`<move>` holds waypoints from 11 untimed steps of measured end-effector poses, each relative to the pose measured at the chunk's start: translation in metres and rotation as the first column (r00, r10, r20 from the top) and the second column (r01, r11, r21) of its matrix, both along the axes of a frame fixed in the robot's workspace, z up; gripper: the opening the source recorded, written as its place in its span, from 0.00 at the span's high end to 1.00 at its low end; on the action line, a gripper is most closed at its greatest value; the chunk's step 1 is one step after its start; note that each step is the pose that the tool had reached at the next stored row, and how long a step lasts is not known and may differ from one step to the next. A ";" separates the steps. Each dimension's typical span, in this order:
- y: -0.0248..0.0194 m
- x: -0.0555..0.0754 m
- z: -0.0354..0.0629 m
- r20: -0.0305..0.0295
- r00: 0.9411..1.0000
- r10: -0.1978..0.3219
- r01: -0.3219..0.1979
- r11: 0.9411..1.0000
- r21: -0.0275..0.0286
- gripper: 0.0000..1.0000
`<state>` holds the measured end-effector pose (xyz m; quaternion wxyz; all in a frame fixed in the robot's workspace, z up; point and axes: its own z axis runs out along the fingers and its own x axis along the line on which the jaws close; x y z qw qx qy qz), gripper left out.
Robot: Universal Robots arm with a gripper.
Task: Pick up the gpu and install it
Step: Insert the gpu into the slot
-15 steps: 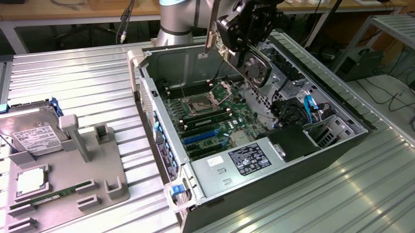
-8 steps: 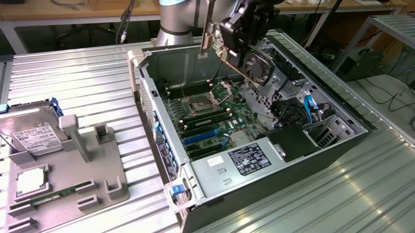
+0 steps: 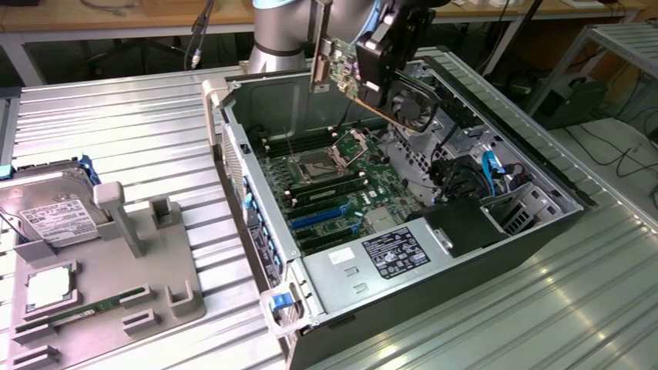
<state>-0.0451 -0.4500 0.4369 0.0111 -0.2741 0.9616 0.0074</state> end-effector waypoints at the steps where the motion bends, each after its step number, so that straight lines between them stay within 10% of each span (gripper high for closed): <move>1: 0.0000 0.000 0.0000 0.000 1.000 0.022 -0.022 1.000 0.000 0.72; 6: 0.0000 0.000 0.0000 0.000 0.993 0.120 -0.120 0.993 0.000 0.72; 11: 0.0000 0.000 0.0000 0.000 0.973 0.231 -0.231 0.973 0.000 0.72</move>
